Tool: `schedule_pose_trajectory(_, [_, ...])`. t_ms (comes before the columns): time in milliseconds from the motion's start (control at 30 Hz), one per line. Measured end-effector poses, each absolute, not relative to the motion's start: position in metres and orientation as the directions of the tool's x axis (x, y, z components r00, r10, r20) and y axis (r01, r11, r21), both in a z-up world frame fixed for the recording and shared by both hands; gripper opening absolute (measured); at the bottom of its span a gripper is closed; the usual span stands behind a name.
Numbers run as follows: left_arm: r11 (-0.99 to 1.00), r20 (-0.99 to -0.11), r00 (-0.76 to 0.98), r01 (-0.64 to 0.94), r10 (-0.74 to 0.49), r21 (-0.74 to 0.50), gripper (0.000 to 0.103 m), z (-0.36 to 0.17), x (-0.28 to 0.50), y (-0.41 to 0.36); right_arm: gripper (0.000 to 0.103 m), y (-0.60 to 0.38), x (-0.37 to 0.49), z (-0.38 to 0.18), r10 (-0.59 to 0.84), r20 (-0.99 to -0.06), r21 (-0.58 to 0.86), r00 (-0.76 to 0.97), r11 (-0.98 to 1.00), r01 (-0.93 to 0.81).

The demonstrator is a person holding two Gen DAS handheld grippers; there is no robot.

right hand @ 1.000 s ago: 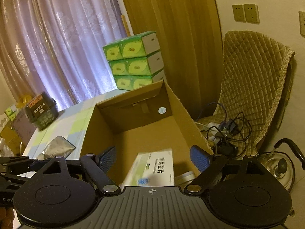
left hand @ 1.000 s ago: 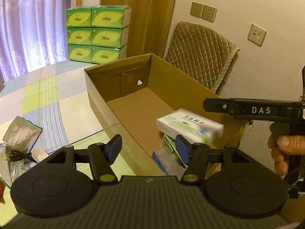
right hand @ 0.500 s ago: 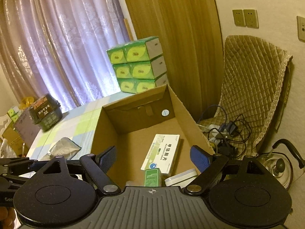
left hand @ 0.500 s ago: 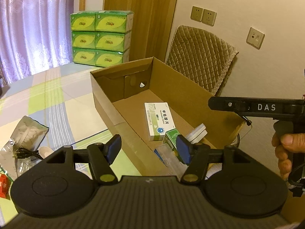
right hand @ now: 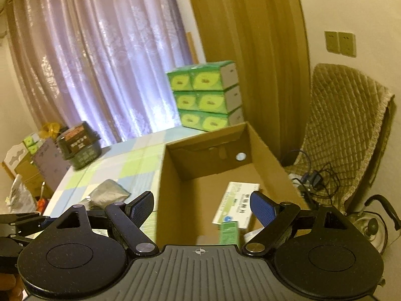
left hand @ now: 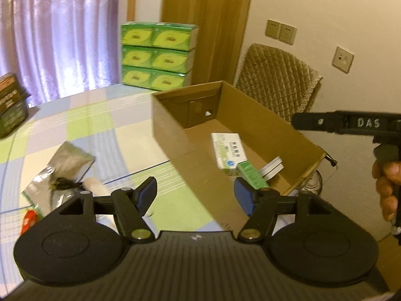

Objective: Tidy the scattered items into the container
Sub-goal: 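Move both tools back toward the remaining items on the table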

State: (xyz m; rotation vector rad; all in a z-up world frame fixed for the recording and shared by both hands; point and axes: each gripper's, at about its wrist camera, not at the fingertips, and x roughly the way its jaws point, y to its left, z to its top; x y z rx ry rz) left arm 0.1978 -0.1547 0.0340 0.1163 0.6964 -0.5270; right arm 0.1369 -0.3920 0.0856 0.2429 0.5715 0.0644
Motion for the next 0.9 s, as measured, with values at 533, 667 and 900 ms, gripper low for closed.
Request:
schedule_pose_trajectory(533, [0.942, -0.674, 0.692, 0.335, -0.26, -0.019, 0.08, 0.011, 0.155, -0.038, 0.089, -0.289, 0.136, 0.082, 0.279, -0.547, 0.187, 0.789, 0.96, -0.21])
schedule_pose_trajectory(667, [0.956, -0.691, 0.69, 0.292, -0.217, -0.01, 0.083, 0.002, 0.146, -0.014, 0.089, -0.265, 0.136, 0.073, 0.314, -0.564, 0.161, 0.764, 0.949, -0.271])
schedule_pose_trajectory(900, [0.971, -0.711, 0.684, 0.24, -0.163, 0.008, 0.094, -0.01, 0.141, 0.016, 0.089, -0.233, 0.14, 0.045, 0.345, -0.614, 0.114, 0.71, 0.929, -0.353])
